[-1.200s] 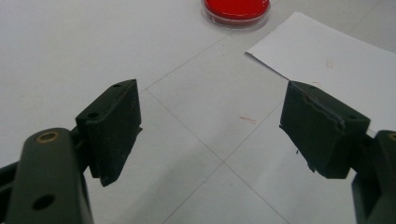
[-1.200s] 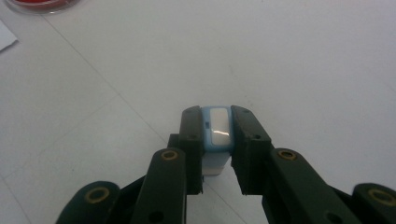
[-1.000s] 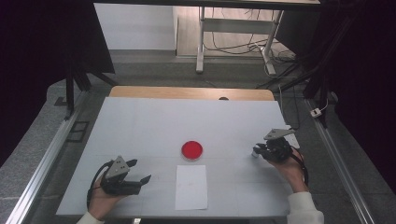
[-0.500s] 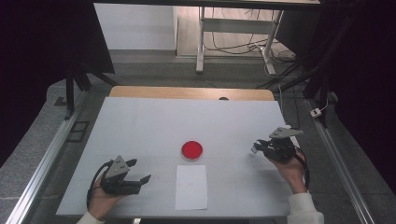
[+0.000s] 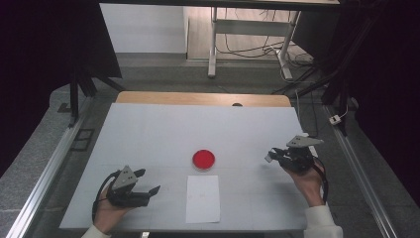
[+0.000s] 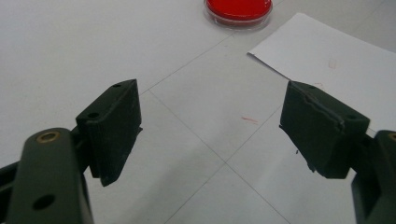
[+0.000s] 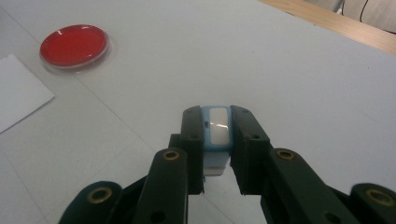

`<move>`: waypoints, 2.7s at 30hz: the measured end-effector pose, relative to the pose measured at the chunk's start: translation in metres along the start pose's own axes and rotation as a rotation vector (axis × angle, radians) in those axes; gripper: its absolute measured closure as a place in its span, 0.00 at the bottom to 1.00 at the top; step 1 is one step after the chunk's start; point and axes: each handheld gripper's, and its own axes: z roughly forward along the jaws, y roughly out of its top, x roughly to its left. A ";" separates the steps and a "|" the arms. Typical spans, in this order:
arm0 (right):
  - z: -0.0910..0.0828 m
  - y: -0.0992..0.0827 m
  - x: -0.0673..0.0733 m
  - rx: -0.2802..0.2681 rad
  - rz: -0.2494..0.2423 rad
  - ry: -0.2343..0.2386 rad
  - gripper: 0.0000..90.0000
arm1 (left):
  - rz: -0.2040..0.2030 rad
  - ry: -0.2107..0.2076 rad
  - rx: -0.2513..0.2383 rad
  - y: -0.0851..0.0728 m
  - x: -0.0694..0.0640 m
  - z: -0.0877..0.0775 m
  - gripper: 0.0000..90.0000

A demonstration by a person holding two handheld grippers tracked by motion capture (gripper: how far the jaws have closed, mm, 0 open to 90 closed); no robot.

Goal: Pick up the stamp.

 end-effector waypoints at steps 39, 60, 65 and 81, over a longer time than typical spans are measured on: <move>0.005 0.012 0.026 -0.094 0.062 0.070 0.83 | -0.002 0.008 -0.012 0.000 0.000 -0.002 0.23; 0.010 0.021 0.051 -0.144 0.057 0.114 0.83 | 0.003 0.016 -0.014 0.001 -0.001 -0.003 0.23; 0.013 0.024 0.058 -0.147 0.047 0.119 0.83 | 0.003 0.016 -0.010 0.001 -0.001 -0.002 0.23; 0.018 0.030 0.081 -0.162 0.052 0.190 0.83 | -0.030 -0.010 -0.026 0.001 -0.001 -0.004 0.23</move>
